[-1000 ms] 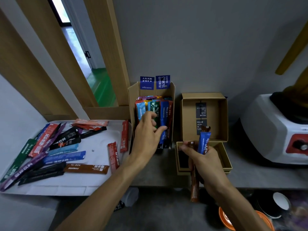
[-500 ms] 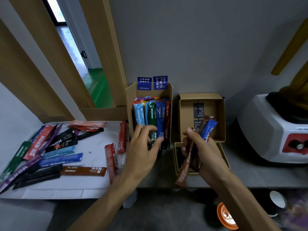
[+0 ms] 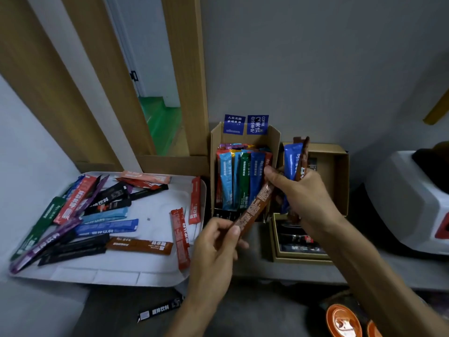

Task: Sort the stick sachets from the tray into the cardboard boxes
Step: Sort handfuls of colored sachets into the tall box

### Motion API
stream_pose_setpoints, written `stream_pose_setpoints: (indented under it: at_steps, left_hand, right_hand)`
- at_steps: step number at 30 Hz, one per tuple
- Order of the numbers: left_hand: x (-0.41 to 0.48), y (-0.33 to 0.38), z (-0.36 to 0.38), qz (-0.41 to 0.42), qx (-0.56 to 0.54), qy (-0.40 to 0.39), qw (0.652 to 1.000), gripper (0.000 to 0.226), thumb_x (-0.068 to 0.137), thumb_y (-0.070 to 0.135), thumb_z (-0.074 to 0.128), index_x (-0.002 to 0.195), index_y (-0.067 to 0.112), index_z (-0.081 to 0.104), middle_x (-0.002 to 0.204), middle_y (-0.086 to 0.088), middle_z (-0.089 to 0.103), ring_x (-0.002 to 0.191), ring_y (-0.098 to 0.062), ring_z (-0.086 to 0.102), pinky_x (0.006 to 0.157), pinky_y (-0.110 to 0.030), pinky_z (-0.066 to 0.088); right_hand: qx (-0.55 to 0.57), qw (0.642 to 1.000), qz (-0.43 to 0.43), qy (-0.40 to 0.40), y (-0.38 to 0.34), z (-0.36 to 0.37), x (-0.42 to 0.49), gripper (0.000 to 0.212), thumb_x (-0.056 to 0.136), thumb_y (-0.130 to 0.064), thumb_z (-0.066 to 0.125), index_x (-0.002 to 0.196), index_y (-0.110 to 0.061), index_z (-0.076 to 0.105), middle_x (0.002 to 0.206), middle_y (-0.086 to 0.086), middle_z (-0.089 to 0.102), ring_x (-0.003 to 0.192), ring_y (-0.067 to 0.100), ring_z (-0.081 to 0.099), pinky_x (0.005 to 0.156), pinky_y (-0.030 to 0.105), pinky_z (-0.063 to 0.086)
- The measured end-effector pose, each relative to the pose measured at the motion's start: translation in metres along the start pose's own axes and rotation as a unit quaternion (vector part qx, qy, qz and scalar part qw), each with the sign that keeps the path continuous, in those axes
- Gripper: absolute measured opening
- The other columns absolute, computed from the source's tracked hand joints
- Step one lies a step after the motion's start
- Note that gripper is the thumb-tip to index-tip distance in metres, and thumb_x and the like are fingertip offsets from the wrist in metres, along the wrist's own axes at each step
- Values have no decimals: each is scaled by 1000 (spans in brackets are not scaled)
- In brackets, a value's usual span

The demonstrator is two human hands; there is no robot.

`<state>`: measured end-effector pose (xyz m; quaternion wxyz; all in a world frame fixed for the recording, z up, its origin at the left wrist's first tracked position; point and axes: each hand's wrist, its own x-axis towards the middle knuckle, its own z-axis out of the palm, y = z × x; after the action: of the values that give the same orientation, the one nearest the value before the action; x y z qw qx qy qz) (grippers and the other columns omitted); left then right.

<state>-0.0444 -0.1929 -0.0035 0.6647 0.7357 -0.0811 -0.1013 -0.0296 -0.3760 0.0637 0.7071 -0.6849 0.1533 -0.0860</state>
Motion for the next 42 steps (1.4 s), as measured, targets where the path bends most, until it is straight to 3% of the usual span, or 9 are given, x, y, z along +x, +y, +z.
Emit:
stream_pose_setpoints:
  at_steps: [4,7,10,13,20,23,29,34,42]
  left_hand:
    - [4,-6,-2,162,116,115,973,14,95,14,58,97,28,60,90,12,66,73,-4,68,63,-12,53]
    - [3,-13,-3,249,131,128,951,21,88,11,65,107,20,64,113,9,64,98,-1,68,82,-13,54]
    - [-1,-8,-1,122,-45,96,987,22,81,21,71,102,14,68,110,5,72,101,-7,71,82,-21,57]
    - [3,-3,-2,27,-154,94,983,20,82,19,70,99,10,65,97,0,75,93,-16,73,77,-25,58]
    - [14,-3,-5,-34,-231,72,970,28,86,5,69,112,16,65,102,0,74,99,-18,71,86,-32,55]
    - [14,-4,-5,-41,-196,37,979,29,89,7,68,114,21,67,104,7,74,102,-11,70,90,-33,54]
    - [16,-7,-2,-11,-74,-36,997,14,93,26,63,105,28,70,102,12,73,98,-5,68,77,-23,54]
    - [23,-16,6,66,88,34,993,14,96,29,61,108,35,65,104,17,68,101,8,62,83,-17,56]
    - [42,-22,21,112,268,169,942,41,89,34,70,126,20,63,120,6,53,105,-5,56,88,-25,55]
  right_hand:
    - [-45,999,-11,-12,-6,3,4,13,92,-26,66,90,-13,63,73,-3,72,60,6,68,53,16,51]
    - [-27,999,0,-17,-9,5,5,14,94,-20,64,102,-9,66,93,3,75,78,12,73,59,17,55]
    - [-38,999,-16,-12,-11,2,8,17,95,-10,60,111,-11,66,99,5,75,85,22,67,58,20,53]
    - [-27,999,-19,-42,-14,1,6,29,95,-5,60,121,-17,62,106,4,76,81,18,67,59,21,52]
    - [-6,1000,-2,-24,-11,4,7,23,92,-9,65,114,-18,67,113,8,71,85,11,70,60,17,53]
    - [-6,1000,10,-24,-12,6,6,19,93,-12,64,112,-15,66,101,2,72,72,3,71,58,14,52]
    - [-53,999,-5,-10,-6,9,4,21,92,-15,67,112,-11,66,102,1,76,93,11,74,71,22,60]
    - [-71,997,-15,-3,-2,11,6,26,92,-16,67,116,-9,64,106,2,75,95,12,74,80,31,62]
    - [-92,995,-16,17,-7,27,24,20,93,-21,67,111,-13,66,104,0,74,94,12,73,80,33,60]
